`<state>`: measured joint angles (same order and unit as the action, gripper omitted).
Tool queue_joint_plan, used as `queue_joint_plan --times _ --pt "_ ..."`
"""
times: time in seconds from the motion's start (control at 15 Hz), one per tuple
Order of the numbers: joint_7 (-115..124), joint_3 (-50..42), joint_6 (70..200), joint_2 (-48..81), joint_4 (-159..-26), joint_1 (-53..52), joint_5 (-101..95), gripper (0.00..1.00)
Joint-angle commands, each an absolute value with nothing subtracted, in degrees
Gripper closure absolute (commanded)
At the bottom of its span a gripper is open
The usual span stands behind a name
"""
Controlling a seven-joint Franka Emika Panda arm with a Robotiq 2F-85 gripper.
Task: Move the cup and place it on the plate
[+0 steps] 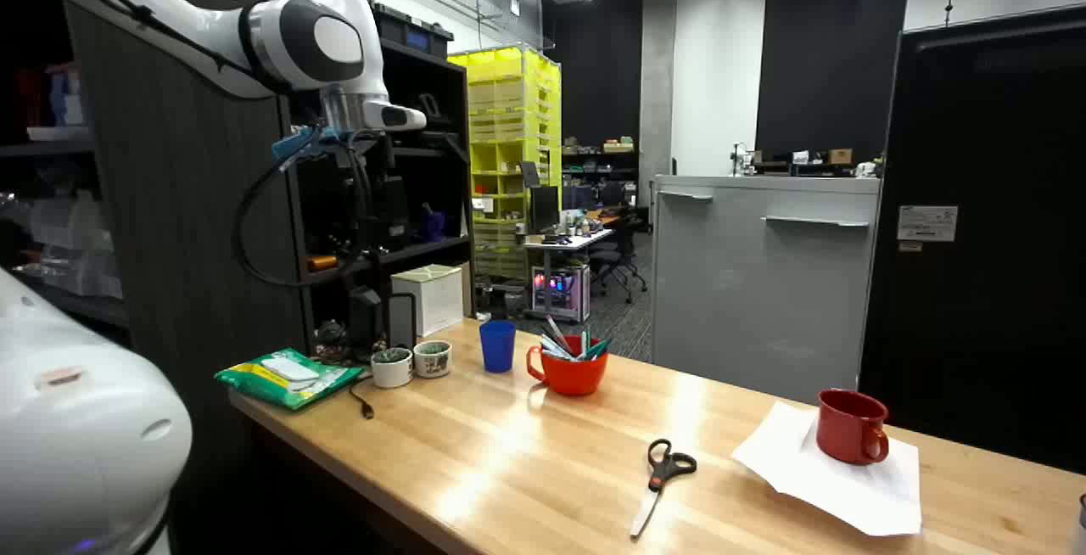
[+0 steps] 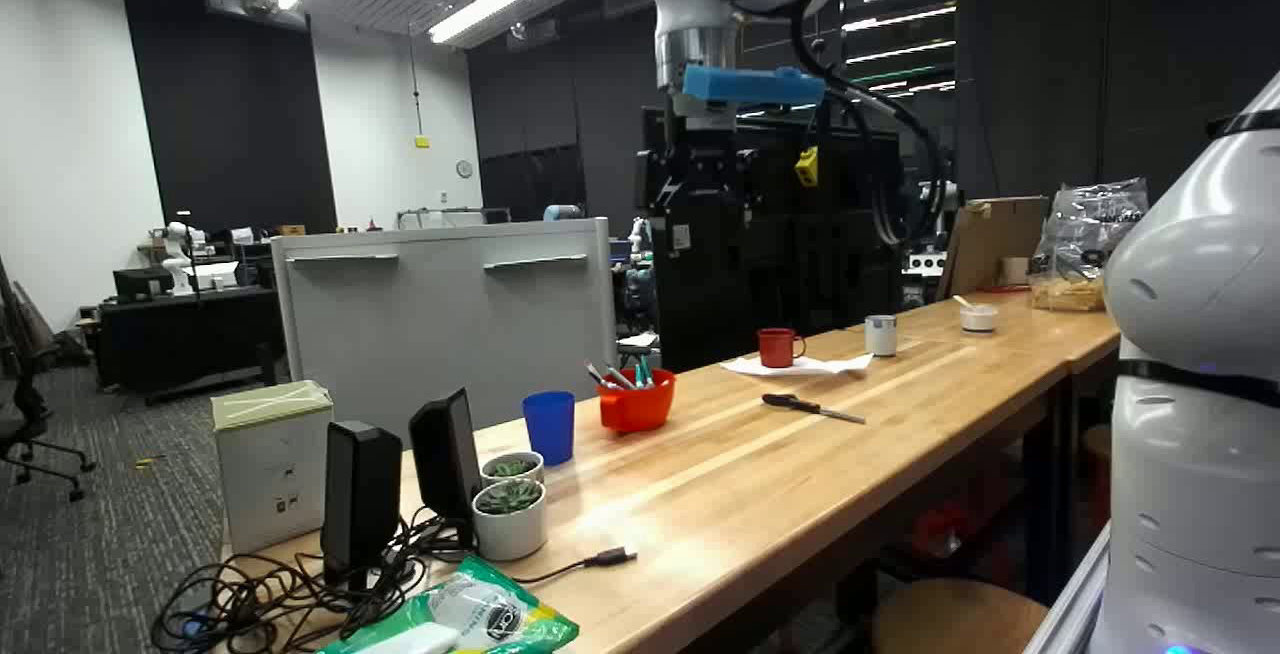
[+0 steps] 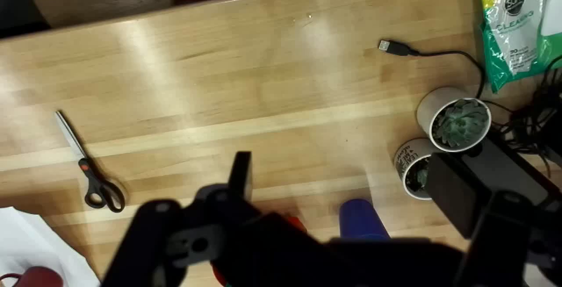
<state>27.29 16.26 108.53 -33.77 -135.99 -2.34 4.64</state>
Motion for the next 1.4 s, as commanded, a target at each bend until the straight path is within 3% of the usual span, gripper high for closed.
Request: queue_joint_plan --times 0.0,0.4,1.33 --pt "27.58 15.76 108.42 -33.64 -135.80 -2.95 4.29 0.00" --pt "27.53 15.69 107.78 -32.19 -135.05 -2.64 3.91 0.00" --pt "25.27 7.18 112.97 -14.08 -126.43 1.65 -2.28 0.00"
